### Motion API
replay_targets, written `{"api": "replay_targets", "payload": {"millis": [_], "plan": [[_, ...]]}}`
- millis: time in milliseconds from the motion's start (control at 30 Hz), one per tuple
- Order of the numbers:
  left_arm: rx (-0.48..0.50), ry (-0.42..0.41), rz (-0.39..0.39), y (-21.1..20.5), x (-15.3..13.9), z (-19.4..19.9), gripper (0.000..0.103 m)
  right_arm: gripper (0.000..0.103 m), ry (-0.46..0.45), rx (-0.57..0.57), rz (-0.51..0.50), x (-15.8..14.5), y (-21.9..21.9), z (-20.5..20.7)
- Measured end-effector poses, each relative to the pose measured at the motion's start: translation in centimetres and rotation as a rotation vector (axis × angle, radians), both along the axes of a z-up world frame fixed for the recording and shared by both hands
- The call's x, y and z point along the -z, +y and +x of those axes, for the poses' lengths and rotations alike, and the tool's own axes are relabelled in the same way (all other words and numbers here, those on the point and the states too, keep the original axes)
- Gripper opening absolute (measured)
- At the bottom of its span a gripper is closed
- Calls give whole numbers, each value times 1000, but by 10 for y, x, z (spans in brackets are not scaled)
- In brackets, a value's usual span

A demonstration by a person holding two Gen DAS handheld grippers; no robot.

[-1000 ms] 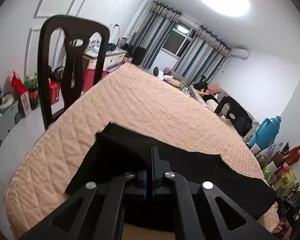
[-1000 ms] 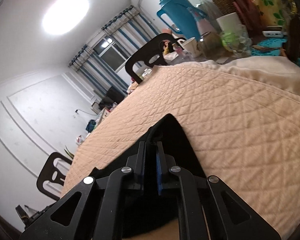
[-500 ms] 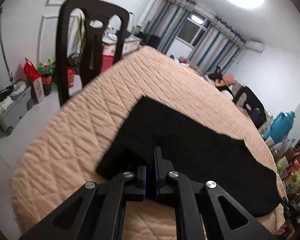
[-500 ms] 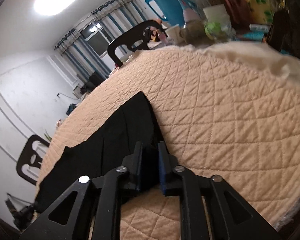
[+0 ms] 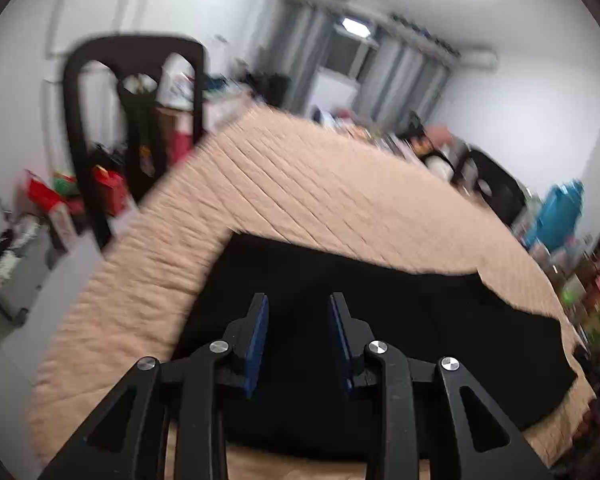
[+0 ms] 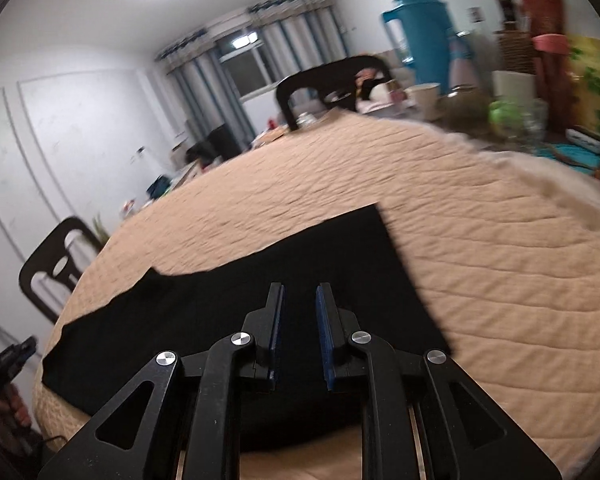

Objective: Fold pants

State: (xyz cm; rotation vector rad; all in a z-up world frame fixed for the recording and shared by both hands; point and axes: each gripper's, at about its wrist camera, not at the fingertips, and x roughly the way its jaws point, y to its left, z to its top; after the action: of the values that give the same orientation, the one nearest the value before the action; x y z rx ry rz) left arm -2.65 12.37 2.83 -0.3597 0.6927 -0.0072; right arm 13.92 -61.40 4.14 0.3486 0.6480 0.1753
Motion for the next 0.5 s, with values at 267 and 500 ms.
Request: {"api": "replay_targets", "payload": {"millis": [267,500], "plan": [[-45,80,64,16,13,43,33,17,22,-33,-9,6,7,11],[-73,-22,37,29,-12,27,33,17,18,-1,-2,4,0,8]]}}
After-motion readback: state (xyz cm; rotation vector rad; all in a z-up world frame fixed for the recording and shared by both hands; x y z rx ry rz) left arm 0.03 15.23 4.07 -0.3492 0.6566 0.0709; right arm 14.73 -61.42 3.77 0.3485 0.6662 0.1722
